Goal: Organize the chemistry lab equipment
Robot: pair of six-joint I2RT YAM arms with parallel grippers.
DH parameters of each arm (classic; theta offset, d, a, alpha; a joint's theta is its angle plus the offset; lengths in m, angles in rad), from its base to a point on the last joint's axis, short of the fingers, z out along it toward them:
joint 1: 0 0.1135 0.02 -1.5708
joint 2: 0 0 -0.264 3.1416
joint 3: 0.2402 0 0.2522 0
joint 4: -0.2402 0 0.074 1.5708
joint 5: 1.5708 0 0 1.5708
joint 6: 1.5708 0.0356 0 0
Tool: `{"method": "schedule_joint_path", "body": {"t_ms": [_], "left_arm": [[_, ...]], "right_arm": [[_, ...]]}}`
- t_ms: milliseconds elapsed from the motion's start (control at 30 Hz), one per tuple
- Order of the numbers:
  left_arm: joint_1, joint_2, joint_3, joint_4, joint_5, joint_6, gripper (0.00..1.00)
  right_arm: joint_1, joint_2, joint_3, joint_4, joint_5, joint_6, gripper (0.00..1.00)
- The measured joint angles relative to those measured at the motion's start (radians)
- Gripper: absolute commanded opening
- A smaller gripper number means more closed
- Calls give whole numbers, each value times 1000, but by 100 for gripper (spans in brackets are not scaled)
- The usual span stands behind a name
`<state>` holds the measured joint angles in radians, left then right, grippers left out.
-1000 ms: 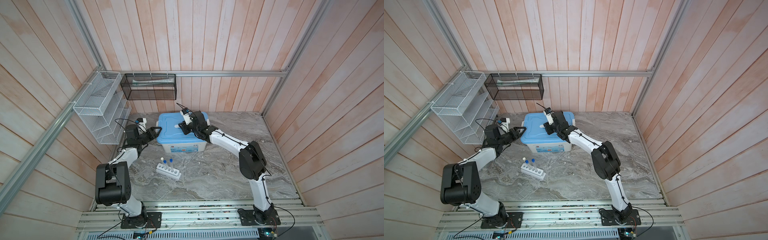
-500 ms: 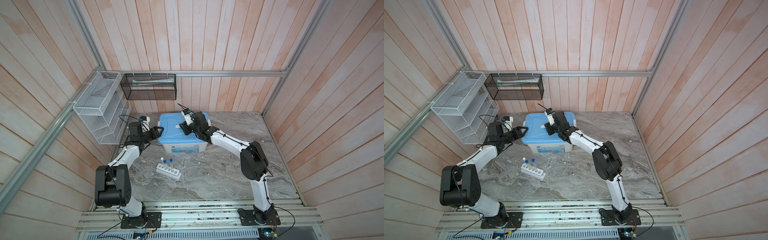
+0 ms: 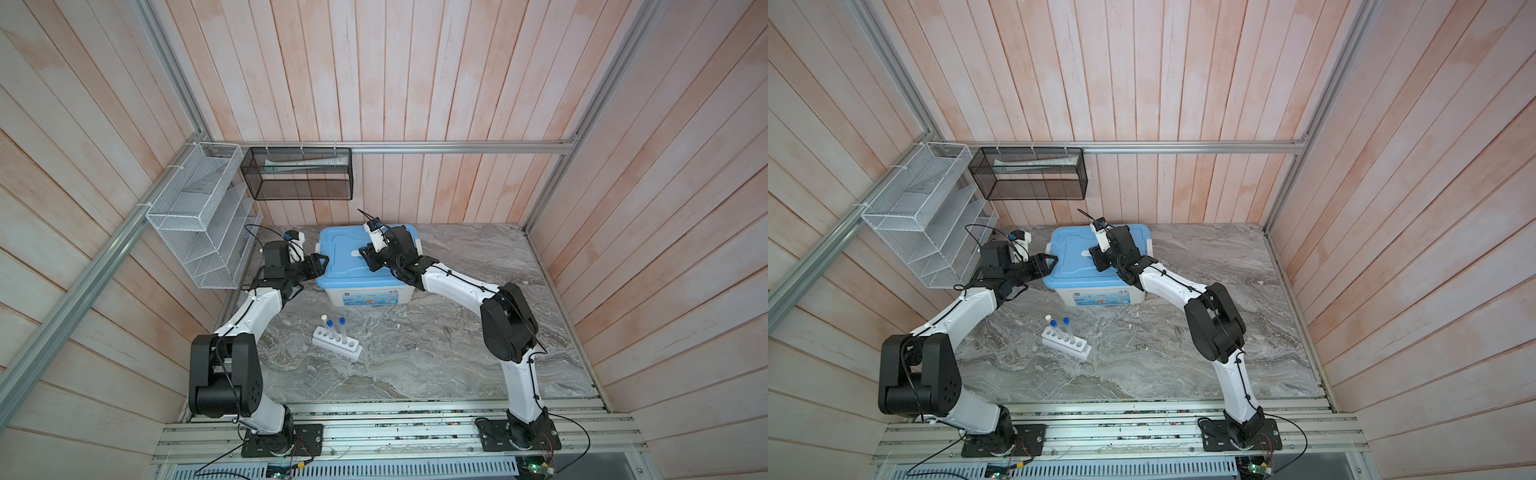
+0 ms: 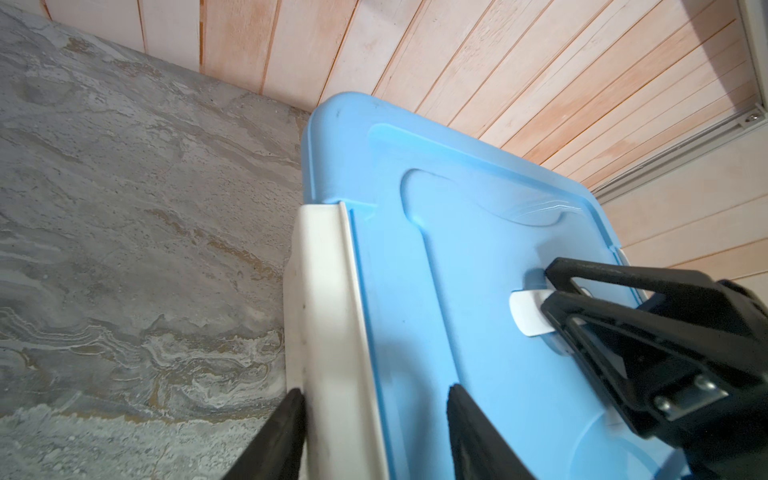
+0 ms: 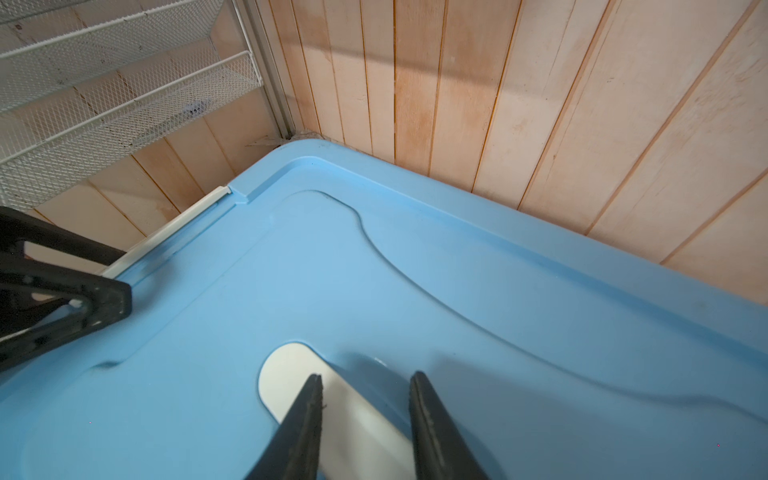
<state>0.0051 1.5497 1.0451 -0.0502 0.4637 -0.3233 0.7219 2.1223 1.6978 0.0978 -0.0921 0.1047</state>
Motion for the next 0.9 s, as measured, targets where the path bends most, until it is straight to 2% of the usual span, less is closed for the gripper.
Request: {"method": "schedule_joint_path", "body": {"t_ms": [433,900], "left_arm": [[-16,0,30,-56,-37,28,56],[-69,0,119,-137,-181,118,50]], "right_arm": [[0,0,-8,16,1,11,36],[0,5,-10,35,1,23,36]]}}
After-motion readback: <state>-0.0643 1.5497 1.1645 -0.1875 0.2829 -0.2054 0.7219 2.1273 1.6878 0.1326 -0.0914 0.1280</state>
